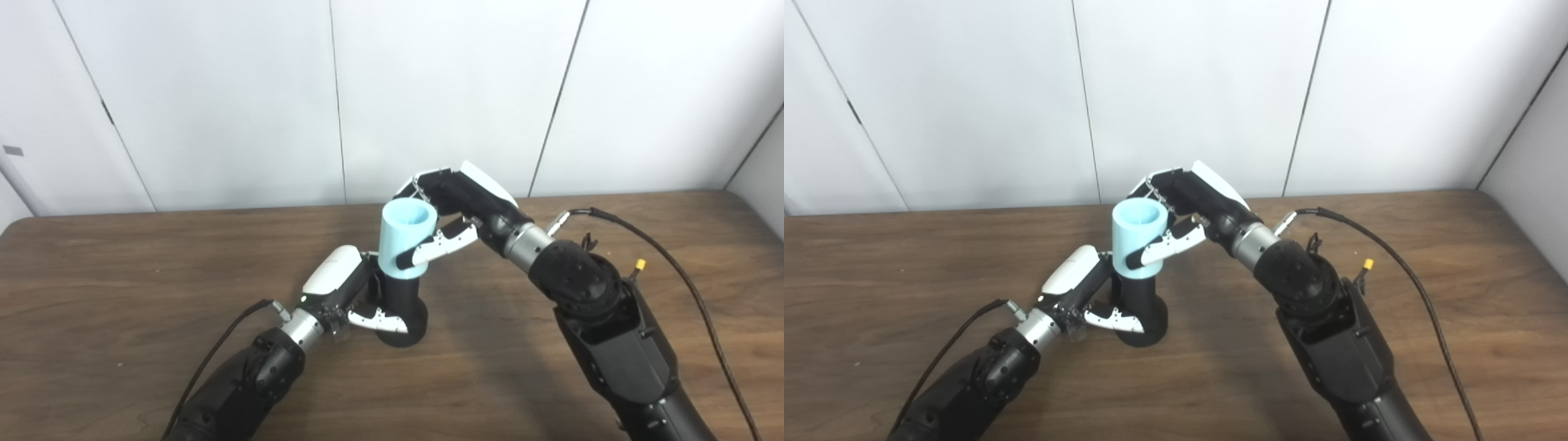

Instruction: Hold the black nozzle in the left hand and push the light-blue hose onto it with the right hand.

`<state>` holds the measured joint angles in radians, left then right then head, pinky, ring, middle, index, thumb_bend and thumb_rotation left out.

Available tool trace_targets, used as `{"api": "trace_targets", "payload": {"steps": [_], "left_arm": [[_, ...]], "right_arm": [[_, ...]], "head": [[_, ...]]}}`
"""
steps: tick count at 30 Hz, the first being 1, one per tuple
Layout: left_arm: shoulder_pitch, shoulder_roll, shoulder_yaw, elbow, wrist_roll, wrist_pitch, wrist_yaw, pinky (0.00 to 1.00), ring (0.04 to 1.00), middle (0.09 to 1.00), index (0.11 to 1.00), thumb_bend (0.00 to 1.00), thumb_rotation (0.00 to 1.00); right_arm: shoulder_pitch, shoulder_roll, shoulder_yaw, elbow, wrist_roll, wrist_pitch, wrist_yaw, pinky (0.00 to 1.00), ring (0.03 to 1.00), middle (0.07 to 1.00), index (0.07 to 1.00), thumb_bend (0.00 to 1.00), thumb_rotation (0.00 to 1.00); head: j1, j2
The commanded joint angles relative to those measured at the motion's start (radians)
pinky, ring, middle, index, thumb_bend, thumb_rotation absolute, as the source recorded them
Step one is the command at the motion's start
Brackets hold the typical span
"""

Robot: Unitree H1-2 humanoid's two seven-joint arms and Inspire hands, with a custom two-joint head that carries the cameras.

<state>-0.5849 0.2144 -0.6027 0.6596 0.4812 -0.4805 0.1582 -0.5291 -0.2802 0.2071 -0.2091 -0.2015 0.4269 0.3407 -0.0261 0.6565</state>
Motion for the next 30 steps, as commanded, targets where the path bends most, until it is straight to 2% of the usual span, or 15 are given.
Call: {"api": "trace_targets", "payload": {"steps": [1,9,18,26,30], "left_arm": [[0.178,-0.027,-0.071,0.116,0.068,0.071,-0.101,0.36,0.413,0.482,0.501,0.50,0.00],[0.182,-0.022,-0.068,0.093,0.073,0.081,-0.110,0.37,0.421,0.483,0.497,0.50,0.00],[0.186,-0.027,-0.064,0.106,0.070,0.061,-0.098,0.35,0.406,0.482,0.502,0.50,0.00],[0.186,-0.032,-0.067,0.105,0.075,0.069,-0.096,0.37,0.419,0.484,0.499,0.50,0.00],[0.189,-0.033,-0.068,0.091,0.077,0.084,-0.104,0.37,0.419,0.485,0.498,0.50,0.00]], "right_arm": [[-0.041,-0.029,-0.009,-0.060,-0.002,-0.002,0.013,0.32,0.425,0.474,0.505,0.52,0.00],[-0.027,-0.032,-0.004,-0.067,-0.003,0.018,0.027,0.31,0.418,0.469,0.510,0.52,0.00],[-0.018,-0.033,0.006,-0.072,0.002,0.025,0.045,0.32,0.421,0.468,0.510,0.52,0.00],[-0.012,-0.015,0.017,-0.043,0.019,-0.035,0.049,0.32,0.415,0.478,0.516,0.52,0.00],[-0.013,-0.004,0.034,-0.033,0.007,-0.027,0.048,0.33,0.419,0.481,0.513,0.52,0.00]], "head": [[0.001,0.004],[0.004,0.016],[0.006,0.027],[0.012,0.032],[0.015,0.038]]}}
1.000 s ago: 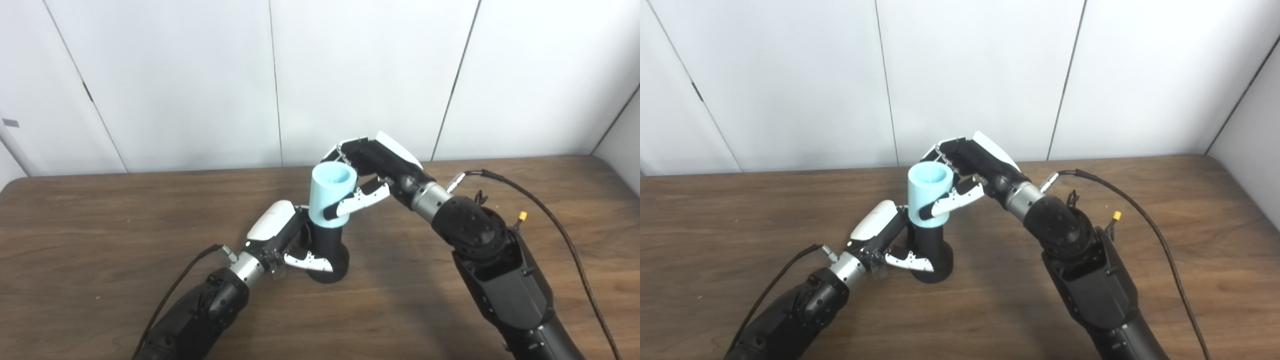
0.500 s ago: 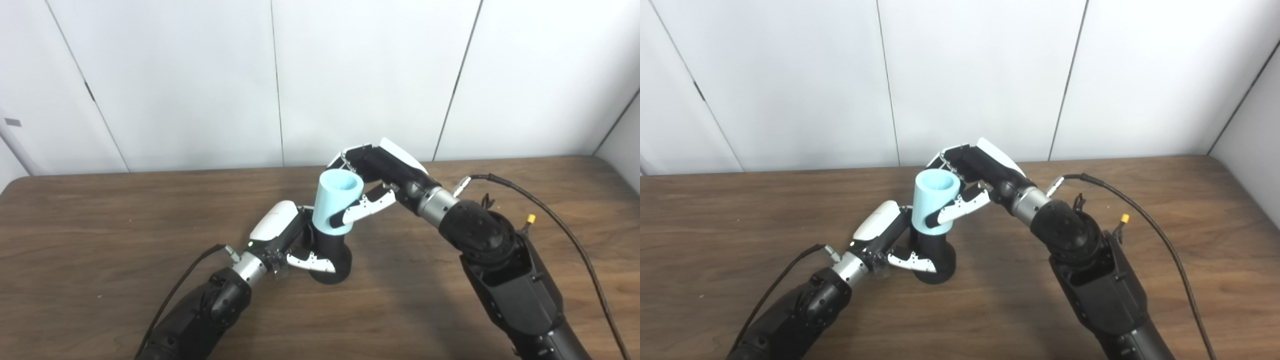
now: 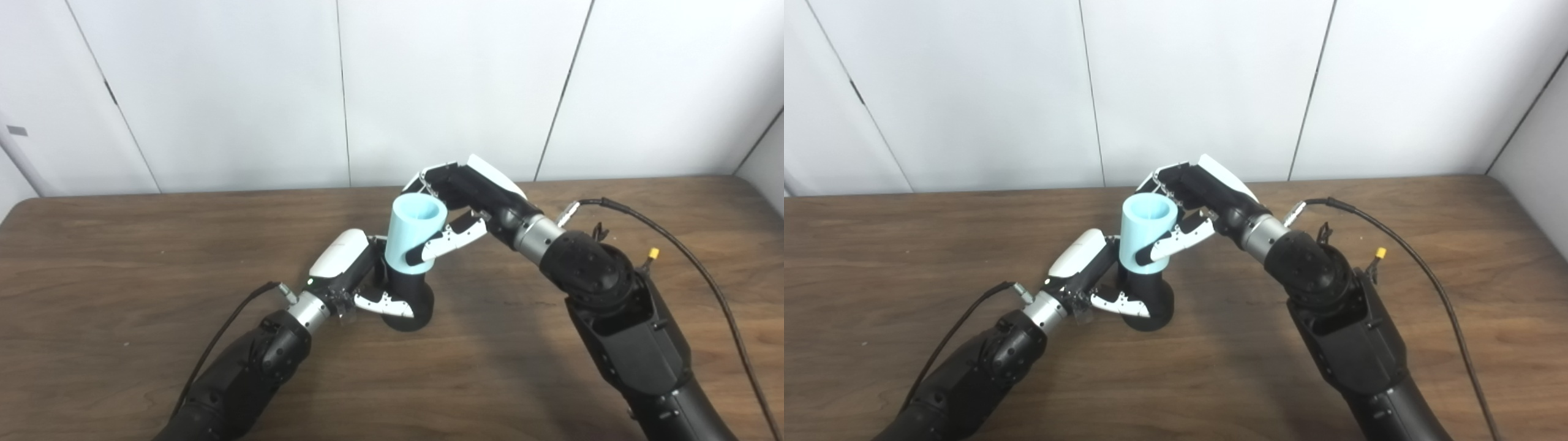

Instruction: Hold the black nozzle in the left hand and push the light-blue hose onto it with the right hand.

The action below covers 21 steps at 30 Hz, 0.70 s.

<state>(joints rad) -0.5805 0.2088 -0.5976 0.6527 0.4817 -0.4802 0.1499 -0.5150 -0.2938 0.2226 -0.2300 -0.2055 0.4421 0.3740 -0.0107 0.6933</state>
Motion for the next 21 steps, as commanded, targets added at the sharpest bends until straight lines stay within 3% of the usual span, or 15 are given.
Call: {"api": "trace_targets", "payload": {"steps": [1,11,21], "left_arm": [[0.184,-0.027,-0.074,0.096,0.078,0.083,-0.094,0.38,0.422,0.485,0.497,0.50,0.00],[0.190,-0.025,-0.073,0.089,0.078,0.084,-0.098,0.37,0.417,0.485,0.498,0.50,0.00],[0.197,-0.008,-0.063,0.058,0.073,0.098,-0.112,0.37,0.421,0.482,0.498,0.50,0.00]], "right_arm": [[-0.028,0.010,0.026,-0.013,0.005,-0.040,0.016,0.34,0.428,0.480,0.507,0.52,0.00],[-0.005,-0.023,0.080,-0.019,-0.037,-0.045,0.039,0.32,0.415,0.467,0.521,0.52,0.00],[0.090,-0.038,0.073,0.044,-0.036,-0.168,0.012,0.31,0.409,0.474,0.518,0.52,0.00]], "head": [[0.001,0.004],[0.006,0.014],[0.004,0.022]]}}
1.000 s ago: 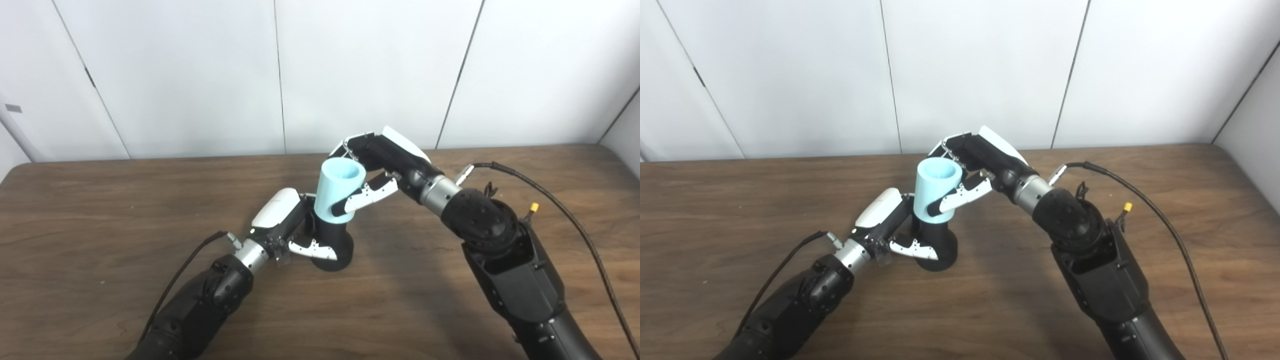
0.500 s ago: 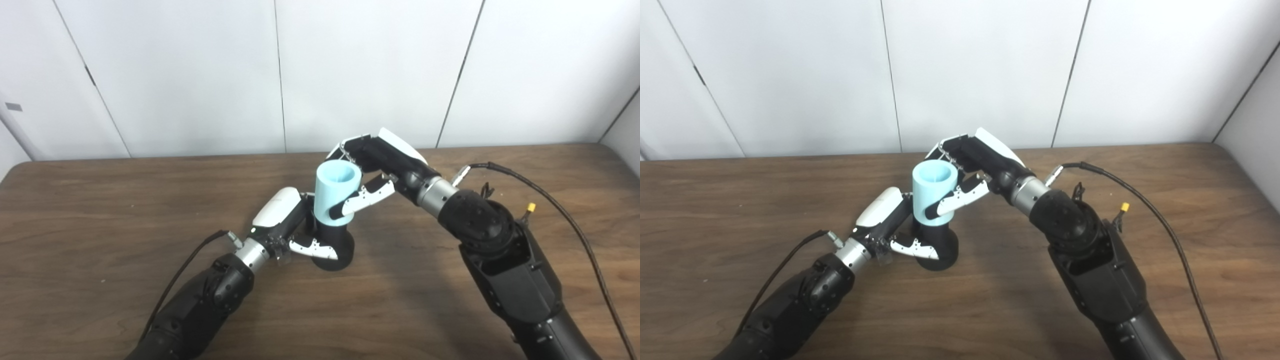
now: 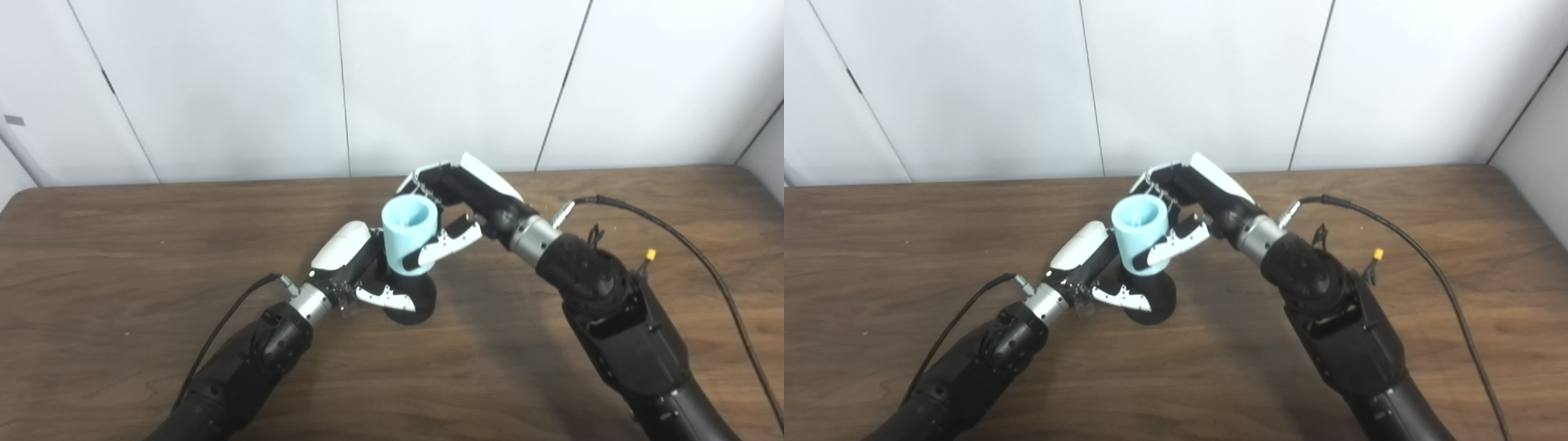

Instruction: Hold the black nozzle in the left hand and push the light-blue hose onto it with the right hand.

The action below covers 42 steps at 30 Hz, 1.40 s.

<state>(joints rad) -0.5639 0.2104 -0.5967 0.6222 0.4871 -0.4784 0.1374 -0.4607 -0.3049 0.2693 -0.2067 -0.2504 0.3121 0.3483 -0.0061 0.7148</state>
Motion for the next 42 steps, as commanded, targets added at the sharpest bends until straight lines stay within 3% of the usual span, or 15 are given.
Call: {"api": "trace_targets", "payload": {"steps": [1,8,17,23,24,25,26,28,29,33,35,37,42], "left_arm": [[0.182,-0.007,-0.061,0.082,0.066,0.104,-0.106,0.36,0.415,0.483,0.500,0.50,0.00],[0.187,-0.005,-0.047,0.066,0.065,0.121,-0.129,0.36,0.411,0.478,0.510,0.50,0.00],[0.186,-0.008,-0.044,0.068,0.077,0.123,-0.124,0.36,0.408,0.485,0.506,0.50,0.00],[0.186,-0.011,-0.041,0.069,0.069,0.123,-0.132,0.37,0.409,0.487,0.505,0.50,0.00],[0.185,-0.012,-0.041,0.071,0.069,0.125,-0.133,0.36,0.407,0.487,0.506,0.50,0.00],[0.184,-0.013,-0.042,0.073,0.071,0.124,-0.132,0.36,0.407,0.485,0.507,0.50,0.00],[0.183,-0.014,-0.042,0.076,0.072,0.122,-0.131,0.36,0.407,0.485,0.507,0.50,0.00],[0.180,-0.016,-0.043,0.085,0.074,0.112,-0.125,0.37,0.411,0.487,0.502,0.50,0.00],[0.178,-0.017,-0.044,0.089,0.076,0.108,-0.122,0.37,0.413,0.488,0.500,0.50,0.00],[0.164,-0.025,-0.048,0.125,0.087,0.078,-0.095,0.37,0.425,0.485,0.495,0.50,0.00],[0.160,-0.028,-0.049,0.133,0.088,0.080,-0.093,0.37,0.423,0.485,0.494,0.50,0.00],[0.158,-0.033,-0.047,0.137,0.086,0.088,-0.095,0.37,0.422,0.486,0.493,0.50,0.00],[0.155,-0.036,-0.043,0.155,0.089,0.070,-0.082,0.37,0.423,0.484,0.495,0.50,0.00]], "right_arm": [[0.045,-0.027,0.024,0.025,0.010,-0.046,0.036,0.31,0.406,0.474,0.520,0.52,0.00],[0.117,-0.028,0.009,0.057,0.018,-0.106,0.000,0.32,0.405,0.473,0.515,0.52,0.00],[0.151,-0.023,0.013,0.085,0.015,-0.095,-0.030,0.34,0.414,0.472,0.510,0.52,0.00],[0.131,-0.034,0.012,0.040,0.031,-0.094,-0.011,0.35,0.403,0.497,0.553,0.51,0.00],[0.117,-0.049,0.024,0.014,0.014,-0.089,0.003,0.42,0.546,0.683,0.733,0.74,0.07],[0.105,-0.063,0.033,-0.006,-0.003,-0.090,0.012,0.51,0.685,0.824,0.864,0.87,0.15],[0.092,-0.074,0.036,-0.020,-0.016,-0.111,0.012,0.53,0.724,0.860,0.901,0.90,0.18],[0.069,-0.085,0.023,-0.041,-0.003,-0.131,0.012,0.78,0.919,0.964,0.980,0.97,0.25],[0.062,-0.088,0.017,-0.045,0.005,-0.135,0.014,0.83,0.959,0.982,0.990,0.99,0.27],[-0.004,-0.129,-0.006,-0.086,0.016,-0.082,0.084,0.84,0.998,1.000,1.000,1.00,0.34],[-0.019,-0.143,-0.018,-0.107,0.006,-0.054,0.103,0.96,1.000,1.000,1.000,1.00,0.30],[-0.028,-0.159,-0.034,-0.120,0.000,-0.039,0.114,0.99,1.000,1.000,1.000,1.00,0.30],[-0.026,-0.181,-0.073,-0.094,0.003,-0.098,0.107,1.00,1.000,1.000,1.000,1.00,0.34]], "head": [[-0.001,0.001],[-0.006,0.003],[-0.005,0.003],[-0.006,-0.001],[-0.006,-0.002],[-0.007,-0.004],[-0.009,-0.005],[-0.012,-0.007],[-0.013,-0.008],[-0.014,-0.014],[-0.013,-0.016],[-0.013,-0.017],[-0.013,-0.018]]}}
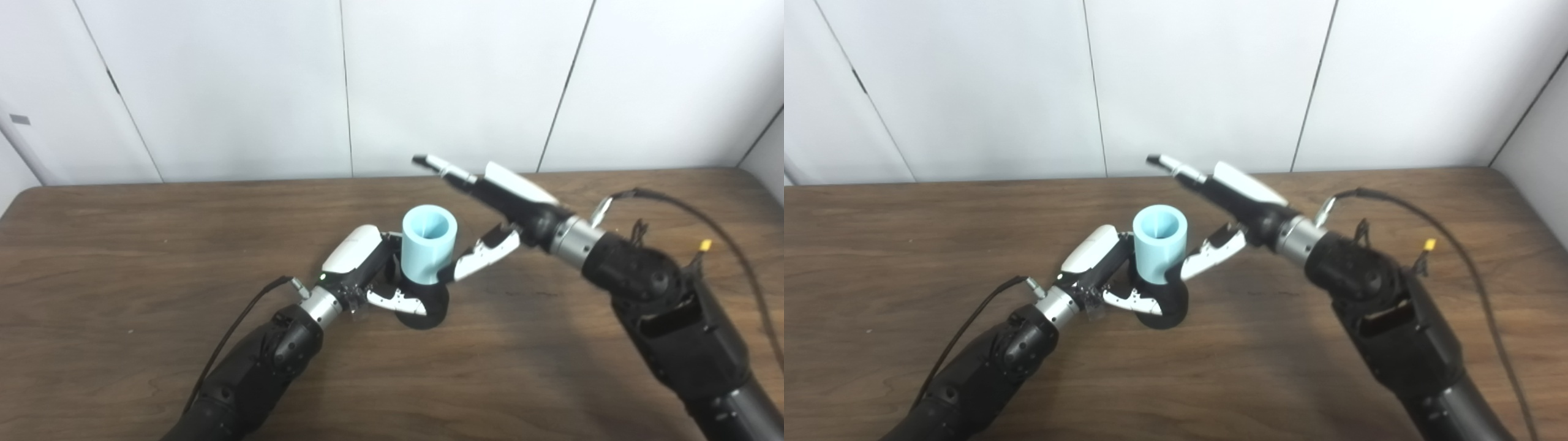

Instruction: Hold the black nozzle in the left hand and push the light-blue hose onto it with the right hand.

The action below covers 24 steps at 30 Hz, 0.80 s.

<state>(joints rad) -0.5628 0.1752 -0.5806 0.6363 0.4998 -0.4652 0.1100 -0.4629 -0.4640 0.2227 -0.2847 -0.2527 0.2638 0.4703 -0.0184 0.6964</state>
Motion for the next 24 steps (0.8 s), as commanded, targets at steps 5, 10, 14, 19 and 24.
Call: {"api": "trace_targets", "payload": {"steps": [5,10,14,19,24], "left_arm": [[0.152,0.000,-0.059,0.139,0.075,0.063,-0.061,0.38,0.427,0.482,0.496,0.50,0.00],[0.158,0.003,-0.057,0.128,0.073,0.067,-0.065,0.37,0.426,0.484,0.496,0.50,0.00],[0.157,0.005,-0.056,0.129,0.073,0.064,-0.066,0.38,0.425,0.485,0.496,0.50,0.00],[0.154,0.006,-0.055,0.131,0.072,0.080,-0.074,0.36,0.419,0.489,0.496,0.50,0.00],[0.151,0.006,-0.055,0.139,0.072,0.073,-0.075,0.37,0.417,0.488,0.497,0.50,0.00]], "right_arm": [[-0.002,-0.040,-0.067,0.010,0.004,-0.106,-0.041,1.00,1.000,1.000,1.000,1.00,0.42],[0.011,-0.038,-0.131,0.009,0.095,-0.134,-0.017,1.00,1.000,1.000,1.000,1.00,0.36],[0.014,-0.068,-0.128,-0.002,0.126,-0.270,0.013,1.00,1.000,1.000,1.000,1.00,0.47],[0.053,-0.074,-0.102,-0.059,-0.061,-0.520,-0.068,0.90,0.966,0.943,0.911,0.81,0.82],[0.064,-0.065,-0.078,-0.076,-0.198,-0.632,-0.082,0.95,0.982,0.950,0.918,0.67,0.93]], "head": [[-0.001,0.001],[0.004,0.005],[0.003,0.006],[0.006,0.003],[0.001,0.000]]}}
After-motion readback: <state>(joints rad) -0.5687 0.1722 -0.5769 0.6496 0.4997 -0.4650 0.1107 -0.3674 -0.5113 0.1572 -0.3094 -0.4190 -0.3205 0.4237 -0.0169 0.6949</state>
